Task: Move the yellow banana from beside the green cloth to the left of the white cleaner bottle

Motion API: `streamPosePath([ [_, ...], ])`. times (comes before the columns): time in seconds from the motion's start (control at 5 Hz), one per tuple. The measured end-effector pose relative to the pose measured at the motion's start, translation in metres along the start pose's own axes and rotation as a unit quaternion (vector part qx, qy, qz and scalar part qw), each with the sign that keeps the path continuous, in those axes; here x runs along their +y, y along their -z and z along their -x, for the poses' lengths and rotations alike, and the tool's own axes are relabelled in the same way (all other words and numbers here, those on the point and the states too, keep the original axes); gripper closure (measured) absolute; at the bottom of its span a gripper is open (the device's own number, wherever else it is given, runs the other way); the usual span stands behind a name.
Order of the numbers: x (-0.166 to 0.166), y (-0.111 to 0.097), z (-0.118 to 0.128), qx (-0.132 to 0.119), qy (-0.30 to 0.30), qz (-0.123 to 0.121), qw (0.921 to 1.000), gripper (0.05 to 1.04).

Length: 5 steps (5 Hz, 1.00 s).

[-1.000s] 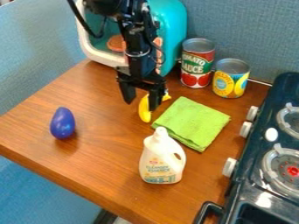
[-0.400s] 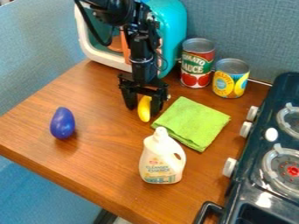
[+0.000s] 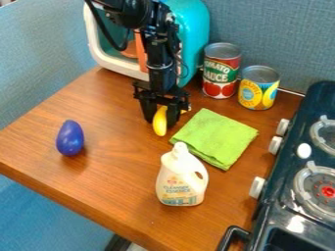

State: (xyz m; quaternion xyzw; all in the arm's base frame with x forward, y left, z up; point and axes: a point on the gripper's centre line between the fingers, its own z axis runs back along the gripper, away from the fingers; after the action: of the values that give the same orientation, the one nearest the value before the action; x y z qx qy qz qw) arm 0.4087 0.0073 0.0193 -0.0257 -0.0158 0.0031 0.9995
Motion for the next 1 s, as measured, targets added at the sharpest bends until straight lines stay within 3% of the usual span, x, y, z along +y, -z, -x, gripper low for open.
streamPosePath([
  [0.2,0.003,-0.001,0.012,0.014,-0.001,0.016,0.9998,0.563],
  [0.4,0.005,-0.014,0.025,0.001,0.005,0.022,0.9997,0.563],
  [0.6,0.002,-0.043,0.043,-0.028,0.022,0.019,0.9992,0.563],
  [0.8,-0.001,-0.052,0.069,-0.010,0.041,0.021,0.9989,0.563],
  [1.0,0.001,-0.045,0.088,0.030,0.037,0.017,0.9987,0.563],
])
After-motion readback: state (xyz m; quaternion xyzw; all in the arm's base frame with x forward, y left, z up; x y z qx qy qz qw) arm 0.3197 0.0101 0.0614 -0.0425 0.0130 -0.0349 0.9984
